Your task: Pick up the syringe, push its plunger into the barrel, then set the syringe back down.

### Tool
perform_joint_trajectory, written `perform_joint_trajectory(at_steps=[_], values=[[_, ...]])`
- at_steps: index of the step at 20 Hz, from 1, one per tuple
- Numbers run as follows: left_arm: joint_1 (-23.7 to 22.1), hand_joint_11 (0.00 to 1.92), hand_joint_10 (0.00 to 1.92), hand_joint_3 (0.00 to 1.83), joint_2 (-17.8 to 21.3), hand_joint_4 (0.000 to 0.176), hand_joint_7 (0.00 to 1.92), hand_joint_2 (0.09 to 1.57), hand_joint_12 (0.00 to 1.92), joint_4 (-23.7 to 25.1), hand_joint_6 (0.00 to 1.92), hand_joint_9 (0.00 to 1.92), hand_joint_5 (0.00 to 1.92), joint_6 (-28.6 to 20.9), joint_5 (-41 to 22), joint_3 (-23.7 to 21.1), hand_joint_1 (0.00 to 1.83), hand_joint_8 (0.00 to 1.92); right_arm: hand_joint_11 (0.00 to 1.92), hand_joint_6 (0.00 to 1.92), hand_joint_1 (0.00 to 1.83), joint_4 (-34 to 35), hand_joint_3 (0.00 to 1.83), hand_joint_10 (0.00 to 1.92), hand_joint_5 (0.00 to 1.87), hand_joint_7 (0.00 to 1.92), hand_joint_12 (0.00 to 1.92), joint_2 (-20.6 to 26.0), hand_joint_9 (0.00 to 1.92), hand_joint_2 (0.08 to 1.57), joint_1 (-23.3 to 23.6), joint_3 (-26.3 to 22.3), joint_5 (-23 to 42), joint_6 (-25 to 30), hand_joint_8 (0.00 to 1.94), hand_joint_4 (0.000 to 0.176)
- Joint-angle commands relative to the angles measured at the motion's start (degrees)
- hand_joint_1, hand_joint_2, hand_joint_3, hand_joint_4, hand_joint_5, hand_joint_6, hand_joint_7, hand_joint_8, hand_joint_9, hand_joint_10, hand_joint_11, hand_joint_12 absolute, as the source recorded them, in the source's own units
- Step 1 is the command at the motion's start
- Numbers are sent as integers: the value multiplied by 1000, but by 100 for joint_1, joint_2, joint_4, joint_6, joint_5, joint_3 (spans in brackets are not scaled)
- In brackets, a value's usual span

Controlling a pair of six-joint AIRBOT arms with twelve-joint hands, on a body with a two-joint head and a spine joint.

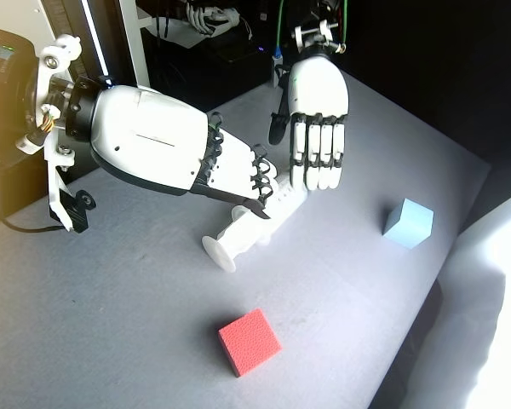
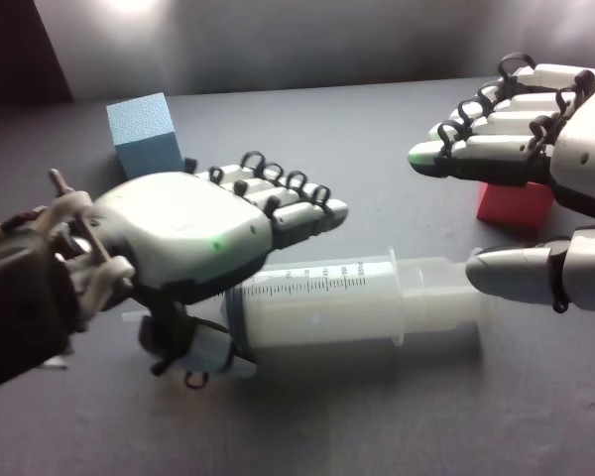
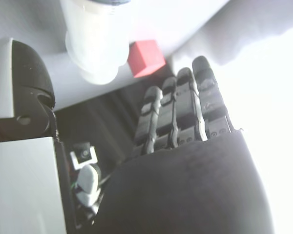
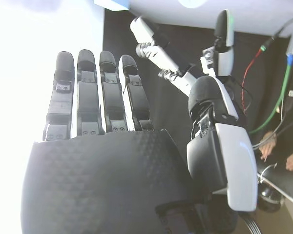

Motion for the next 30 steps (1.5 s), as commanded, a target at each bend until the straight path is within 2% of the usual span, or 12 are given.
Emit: perform_joint_trajectory(at_steps=[1, 6, 8, 10, 14, 17, 18, 21, 27, 28, 29, 30], values=[[-46, 0, 8, 0, -9, 0, 140, 987, 338, -99, 4, 139, 122, 185, -626, 14, 1097, 5, 0, 1, 75, 113, 0, 1, 236, 221, 513, 54, 203, 1289, 32, -26, 750, -65, 1, 0], [15, 0, 11, 2, -313, 0, 208, 982, 287, -1142, 11, 190, 157, 1053, -995, 64, 1113, 14, 0, 1, 93, 332, 1, 2, 227, 217, 492, 71, 200, 1299, -7, -62, 782, -182, 2, 0], [77, 0, 21, 0, -459, 0, 361, 970, 608, -1311, 13, 325, 304, 1167, -1015, 127, 1102, 15, 0, 0, 78, 558, 1, 0, 223, 205, 475, 72, 189, 1301, -8, -91, 774, -364, 0, 0], [146, 0, 36, 8, -579, 0, 437, 1005, 729, -1344, 8, 398, 314, 1196, -1060, 163, 1071, 24, 0, 1, 89, 909, 0, 2, 235, 218, 482, 87, 194, 1297, -26, -129, 772, -730, 1, 0], [344, 0, 35, 10, -924, 0, 476, 1023, 769, -1316, 12, 436, 337, 1192, -1140, 308, 1048, 21, 0, 3, 103, 1125, 0, 7, 247, 236, 530, 188, 218, 1297, -826, -185, 1634, -807, 4, 0], [435, 0, 37, 0, -1093, 0, 521, 1023, 912, -1175, 17, 494, 396, 1093, -1276, 451, 996, 16, 0, 2, 144, 1187, 0, 3, 261, 251, 571, 185, 235, 1294, -785, -187, 1744, -752, 4, 0], [463, 0, 23, 5, -1153, 0, 511, 1042, 853, -1124, 9, 478, 391, 1037, -1313, 522, 994, 6, 0, 2, 123, 1187, 1, 6, 263, 257, 622, 184, 251, 1297, -786, -187, 1822, -686, 3, 0], [504, 0, 30, 2, -1265, 0, 554, 1037, 979, -1127, 16, 522, 431, 1014, -1325, 699, 956, 14, 0, 3, 126, 1186, 0, 5, 274, 272, 629, 177, 260, 1298, -799, -185, 1976, -490, 4, 0], [817, 0, 30, 7, -1393, 0, 565, 1072, 1003, -1336, 15, 535, 445, 1013, -1419, 814, 879, 9, 0, 1, 101, 1156, 0, 1, 248, 233, 575, 140, 222, 1304, -836, -185, 2381, -387, 1, 0], [873, 0, 34, 3, -1393, 0, 572, 1070, 1026, -1366, 17, 544, 453, 1012, -1440, 786, 893, 10, 0, 5, 130, 923, 0, 8, 272, 262, 641, 134, 252, 1301, -846, -209, 2455, -461, 6, 0], [922, 0, 37, 2, -1401, 0, 578, 1070, 1044, -1374, 20, 554, 462, 1002, -1455, 766, 879, 11, 0, 8, 132, 1108, 0, 13, 294, 289, 710, 129, 281, 1297, -981, -343, 2889, -1114, 10, 0], [989, 16, 47, 0, -1397, 0, 604, 1058, 1059, -1406, 29, 577, 486, 982, -1504, 724, 901, 21, 0, 2, 92, 1302, 3, 4, 247, 238, 603, 94, 231, 1313, -1022, -368, 2965, -1275, 2, 0]])
